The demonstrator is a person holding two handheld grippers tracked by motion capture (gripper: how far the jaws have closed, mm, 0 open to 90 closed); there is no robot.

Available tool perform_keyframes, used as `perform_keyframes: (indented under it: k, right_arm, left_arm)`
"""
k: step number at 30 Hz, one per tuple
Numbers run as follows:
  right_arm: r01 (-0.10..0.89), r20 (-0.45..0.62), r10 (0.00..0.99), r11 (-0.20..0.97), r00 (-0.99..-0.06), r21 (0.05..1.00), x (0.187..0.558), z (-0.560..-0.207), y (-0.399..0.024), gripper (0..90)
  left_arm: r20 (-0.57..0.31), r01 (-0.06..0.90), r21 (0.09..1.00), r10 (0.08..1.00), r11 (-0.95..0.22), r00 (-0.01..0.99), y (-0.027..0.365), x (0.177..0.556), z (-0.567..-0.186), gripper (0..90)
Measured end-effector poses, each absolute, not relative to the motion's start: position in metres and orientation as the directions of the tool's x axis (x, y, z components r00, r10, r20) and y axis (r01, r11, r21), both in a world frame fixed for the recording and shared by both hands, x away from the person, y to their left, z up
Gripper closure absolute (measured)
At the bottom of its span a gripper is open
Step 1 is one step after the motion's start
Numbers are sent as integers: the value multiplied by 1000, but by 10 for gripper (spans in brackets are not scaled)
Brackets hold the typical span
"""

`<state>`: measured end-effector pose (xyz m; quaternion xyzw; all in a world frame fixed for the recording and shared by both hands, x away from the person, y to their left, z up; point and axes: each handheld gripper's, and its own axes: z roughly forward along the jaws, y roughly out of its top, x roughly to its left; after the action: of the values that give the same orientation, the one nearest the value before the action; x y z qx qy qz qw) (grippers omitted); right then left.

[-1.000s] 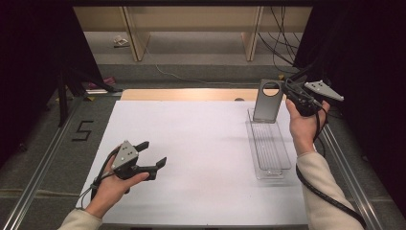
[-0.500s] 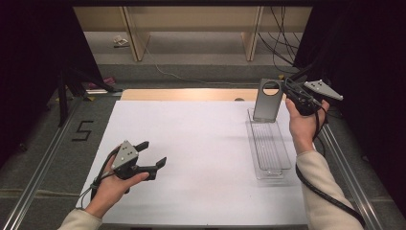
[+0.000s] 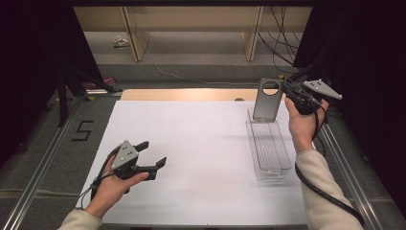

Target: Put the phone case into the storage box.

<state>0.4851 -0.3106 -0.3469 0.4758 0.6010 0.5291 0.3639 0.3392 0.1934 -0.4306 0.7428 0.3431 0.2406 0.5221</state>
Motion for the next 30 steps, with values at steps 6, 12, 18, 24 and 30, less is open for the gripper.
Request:
perform_keyframes:
  k: [6,12,18,24,30]
  right_arm:
    - [187,66,958,-13,-280,982,485,-347,-311,847]
    - [186,66,958,-13,-279,982,487,-348,-312,846]
    - [189,66,958,-13,-278,982,488,-348,-311,846]
    - [189,64,958,-10,-279,982,490,-349,-310,846]
    - [191,63,959,-9,-278,982,491,-350,-310,846]
  left_arm:
    - [0,259,940,761,-221,649,193,339,-431,157]
    - [0,259,941,761,-220,649,193,339,-431,157]
    - [-1,259,940,761,-220,649,193,339,-431,157]
    - [-1,259,941,761,-220,649,193,339,-431,157]
    - [-2,260,941,761,-219,649,193,339,-431,157]
